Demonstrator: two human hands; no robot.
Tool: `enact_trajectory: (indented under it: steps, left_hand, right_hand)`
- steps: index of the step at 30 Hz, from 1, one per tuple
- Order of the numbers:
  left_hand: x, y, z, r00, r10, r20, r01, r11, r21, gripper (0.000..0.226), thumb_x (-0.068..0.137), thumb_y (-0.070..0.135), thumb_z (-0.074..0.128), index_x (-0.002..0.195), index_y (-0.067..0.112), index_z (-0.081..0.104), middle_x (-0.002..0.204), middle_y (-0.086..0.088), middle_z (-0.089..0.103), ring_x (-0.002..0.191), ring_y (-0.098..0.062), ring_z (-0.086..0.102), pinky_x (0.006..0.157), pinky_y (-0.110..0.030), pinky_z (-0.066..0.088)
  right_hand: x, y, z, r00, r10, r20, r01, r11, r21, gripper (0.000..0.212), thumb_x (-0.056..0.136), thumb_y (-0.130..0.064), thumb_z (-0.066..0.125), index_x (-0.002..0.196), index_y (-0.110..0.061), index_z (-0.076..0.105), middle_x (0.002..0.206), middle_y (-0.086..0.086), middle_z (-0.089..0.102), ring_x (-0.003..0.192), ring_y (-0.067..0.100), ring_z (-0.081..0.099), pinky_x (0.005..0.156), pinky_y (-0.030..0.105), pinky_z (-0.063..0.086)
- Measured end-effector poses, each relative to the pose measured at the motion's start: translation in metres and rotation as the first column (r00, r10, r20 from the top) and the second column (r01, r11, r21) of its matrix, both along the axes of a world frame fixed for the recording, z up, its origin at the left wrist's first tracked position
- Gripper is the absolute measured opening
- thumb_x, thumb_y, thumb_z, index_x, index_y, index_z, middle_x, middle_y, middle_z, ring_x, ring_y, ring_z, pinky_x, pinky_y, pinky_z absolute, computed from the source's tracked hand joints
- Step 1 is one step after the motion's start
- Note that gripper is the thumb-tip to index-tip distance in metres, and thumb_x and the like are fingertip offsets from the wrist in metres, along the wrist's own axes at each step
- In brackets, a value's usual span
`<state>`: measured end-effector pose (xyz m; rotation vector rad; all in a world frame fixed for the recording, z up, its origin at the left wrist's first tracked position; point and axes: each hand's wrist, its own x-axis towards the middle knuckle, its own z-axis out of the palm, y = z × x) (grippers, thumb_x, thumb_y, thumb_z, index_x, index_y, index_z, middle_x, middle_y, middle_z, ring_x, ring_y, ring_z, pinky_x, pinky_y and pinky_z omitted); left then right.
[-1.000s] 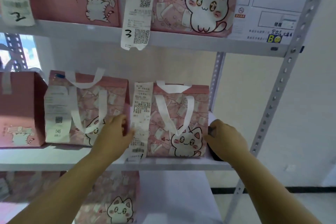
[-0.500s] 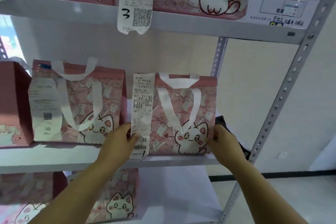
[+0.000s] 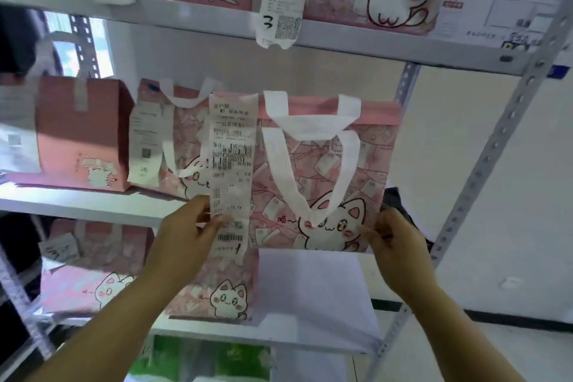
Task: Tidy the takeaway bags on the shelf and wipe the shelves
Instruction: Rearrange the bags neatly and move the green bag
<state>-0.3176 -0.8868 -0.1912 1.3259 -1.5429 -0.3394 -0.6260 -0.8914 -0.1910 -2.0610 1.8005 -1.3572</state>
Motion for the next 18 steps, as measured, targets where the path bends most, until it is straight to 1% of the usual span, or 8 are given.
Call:
enact_trajectory:
  steps: [3,5,7,9,12,14,16,18]
  left_hand:
    - [0.020,0.031,0.005,0.997,0.041,-0.058,-0.041,0.999,-0.010,0.015,0.085,0.029,0.061,0.086,0.042,0.055,0.078,0.030,0.061,0.075,0.019,0.058,0.047,-0.006,0.042]
    - [0.033,0.046,0.010,0.995,0.071,-0.069,-0.072,0.997,-0.024,0.017,0.085,0.028,0.062,0.088,0.043,0.055,0.079,0.030,0.061,0.077,0.021,0.057,0.048,-0.006,0.042]
    - [0.048,0.060,0.015,0.993,0.089,-0.080,-0.092,0.995,-0.044,0.018,0.086,0.028,0.061,0.086,0.044,0.054,0.080,0.027,0.063,0.077,0.019,0.058,0.047,-0.007,0.043]
    - [0.063,0.072,0.021,0.989,0.097,-0.107,-0.105,0.992,-0.064,0.019,0.086,0.025,0.062,0.086,0.043,0.055,0.081,0.024,0.065,0.077,0.016,0.060,0.048,-0.008,0.045]
    - [0.089,0.088,0.034,0.989,0.089,-0.117,-0.101,0.989,-0.105,0.017,0.086,0.022,0.062,0.088,0.038,0.058,0.084,0.022,0.065,0.078,0.015,0.060,0.052,-0.003,0.045]
    - [0.109,0.099,0.044,0.991,0.090,-0.104,-0.103,0.986,-0.129,0.017,0.086,0.024,0.061,0.088,0.040,0.057,0.085,0.023,0.065,0.079,0.014,0.061,0.052,-0.002,0.045]
    - [0.133,0.109,0.054,0.992,0.107,-0.074,-0.117,0.981,-0.156,0.014,0.086,0.026,0.060,0.090,0.039,0.056,0.088,0.023,0.064,0.079,0.011,0.062,0.051,-0.006,0.047]
    - [0.158,0.119,0.064,0.991,0.119,-0.064,-0.128,0.976,-0.177,0.016,0.086,0.027,0.060,0.089,0.041,0.055,0.089,0.022,0.064,0.078,0.008,0.063,0.051,-0.009,0.049]
  right_hand:
    - [0.020,0.016,0.010,0.996,0.080,-0.038,-0.082,0.994,-0.067,0.026,0.086,-0.021,0.063,0.072,-0.034,0.044,0.076,-0.026,0.055,0.066,-0.008,0.057,0.050,0.011,0.046]
    - [0.032,0.024,0.018,0.990,0.116,-0.078,-0.126,0.983,-0.135,0.019,0.085,-0.022,0.062,0.075,-0.028,0.048,0.076,-0.026,0.054,0.064,-0.007,0.056,0.048,0.010,0.045]
    - [0.045,0.031,0.027,0.982,0.158,-0.100,-0.176,0.963,-0.202,0.009,0.084,-0.022,0.061,0.080,-0.021,0.054,0.076,-0.024,0.054,0.065,-0.004,0.057,0.048,0.011,0.045]
    - [0.059,0.038,0.036,0.976,0.196,-0.098,-0.214,0.949,-0.233,0.006,0.084,-0.023,0.060,0.083,-0.020,0.056,0.078,-0.026,0.054,0.067,-0.004,0.057,0.048,0.011,0.047]
    - [0.085,0.047,0.050,0.970,0.228,-0.086,-0.243,0.935,-0.260,0.008,0.084,-0.029,0.059,0.084,-0.021,0.055,0.077,-0.027,0.054,0.066,-0.006,0.057,0.057,0.007,0.048]
    - [0.106,0.052,0.058,0.964,0.251,-0.086,-0.265,0.922,-0.282,0.007,0.085,-0.028,0.060,0.083,-0.024,0.054,0.076,-0.027,0.054,0.066,-0.007,0.058,0.054,0.008,0.047]
    - [0.129,0.057,0.066,0.960,0.267,-0.087,-0.281,0.911,-0.301,0.012,0.085,-0.026,0.061,0.081,-0.030,0.051,0.075,-0.027,0.054,0.066,-0.007,0.058,0.050,0.009,0.047]
    - [0.155,0.062,0.073,0.957,0.274,-0.090,-0.288,0.898,-0.333,0.012,0.085,-0.026,0.060,0.082,-0.030,0.049,0.075,-0.024,0.055,0.066,-0.005,0.058,0.048,0.011,0.046]
